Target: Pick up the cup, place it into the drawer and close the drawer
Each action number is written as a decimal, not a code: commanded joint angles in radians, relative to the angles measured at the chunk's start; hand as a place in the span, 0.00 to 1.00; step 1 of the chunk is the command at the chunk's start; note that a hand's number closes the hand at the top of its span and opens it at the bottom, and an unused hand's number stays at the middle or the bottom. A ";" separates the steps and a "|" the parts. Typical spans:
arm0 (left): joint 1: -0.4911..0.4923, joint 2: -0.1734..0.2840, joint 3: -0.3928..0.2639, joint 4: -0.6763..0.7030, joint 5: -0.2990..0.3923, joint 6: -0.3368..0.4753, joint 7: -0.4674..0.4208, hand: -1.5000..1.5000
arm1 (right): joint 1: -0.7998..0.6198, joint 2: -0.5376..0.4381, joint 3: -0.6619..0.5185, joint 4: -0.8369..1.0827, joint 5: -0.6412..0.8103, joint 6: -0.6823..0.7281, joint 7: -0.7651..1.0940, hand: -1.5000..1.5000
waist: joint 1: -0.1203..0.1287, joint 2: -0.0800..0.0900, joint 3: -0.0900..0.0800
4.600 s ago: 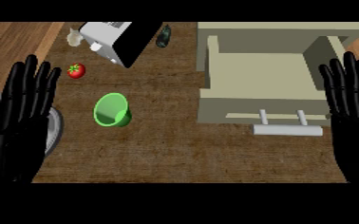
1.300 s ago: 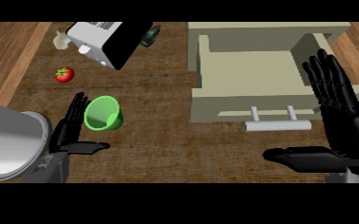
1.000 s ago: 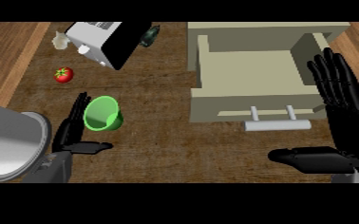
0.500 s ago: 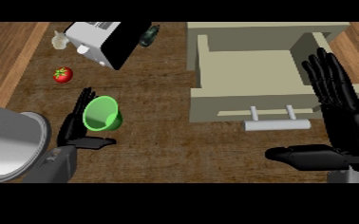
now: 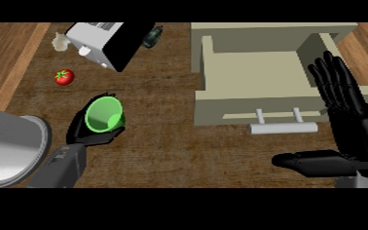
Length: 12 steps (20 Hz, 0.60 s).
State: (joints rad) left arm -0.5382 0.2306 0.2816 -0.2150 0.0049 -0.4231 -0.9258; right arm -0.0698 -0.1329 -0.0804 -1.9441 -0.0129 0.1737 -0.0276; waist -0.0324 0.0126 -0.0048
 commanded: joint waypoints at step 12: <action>0.003 -0.023 0.046 -0.074 0.084 -0.159 -0.138 1.00 | -0.001 -0.009 -0.012 0.007 0.018 -0.007 0.006 0.00 | 0.006 -0.002 0.001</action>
State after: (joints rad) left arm -0.5371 0.1802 0.2874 -0.2778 0.0489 -0.4790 -0.9284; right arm -0.0947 -0.1446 -0.0991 -1.9260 -0.0069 0.1674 -0.0154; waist -0.0273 0.0115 -0.0043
